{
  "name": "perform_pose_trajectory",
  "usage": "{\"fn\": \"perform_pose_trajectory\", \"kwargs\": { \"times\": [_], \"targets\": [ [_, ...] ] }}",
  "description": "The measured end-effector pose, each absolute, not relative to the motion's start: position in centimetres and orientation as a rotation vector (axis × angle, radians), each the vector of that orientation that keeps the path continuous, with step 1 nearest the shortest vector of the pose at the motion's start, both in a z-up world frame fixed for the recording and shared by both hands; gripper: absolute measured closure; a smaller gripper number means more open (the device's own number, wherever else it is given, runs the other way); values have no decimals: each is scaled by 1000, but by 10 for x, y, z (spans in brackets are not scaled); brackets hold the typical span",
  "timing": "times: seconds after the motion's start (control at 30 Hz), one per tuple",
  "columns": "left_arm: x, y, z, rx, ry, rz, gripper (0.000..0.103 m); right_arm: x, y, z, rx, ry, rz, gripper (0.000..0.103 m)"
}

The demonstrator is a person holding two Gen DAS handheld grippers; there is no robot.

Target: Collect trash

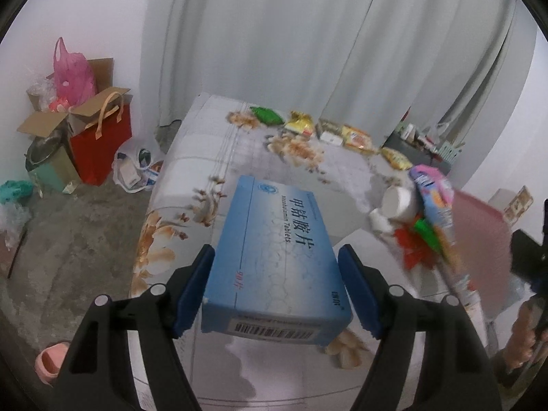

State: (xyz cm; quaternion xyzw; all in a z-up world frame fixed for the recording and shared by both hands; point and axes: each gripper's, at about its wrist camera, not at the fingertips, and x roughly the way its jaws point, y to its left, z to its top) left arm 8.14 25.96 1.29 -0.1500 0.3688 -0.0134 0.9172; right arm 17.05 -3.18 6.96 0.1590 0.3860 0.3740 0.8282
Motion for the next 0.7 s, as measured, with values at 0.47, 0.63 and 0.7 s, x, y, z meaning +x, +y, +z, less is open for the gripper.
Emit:
{"fn": "perform_pose_trajectory", "kwargs": {
  "times": [0.47,0.63,0.7],
  "targets": [
    [86,164,33,-299,747,-274,31,146,-90,53,382,829,631,54],
    [89,162,23,-284,760,-252,31,129,-91,41,296,842,609,33],
    [88,171,20,-295,761,-228,31,129,-77,38,250,854,617,29]
  ]
}}
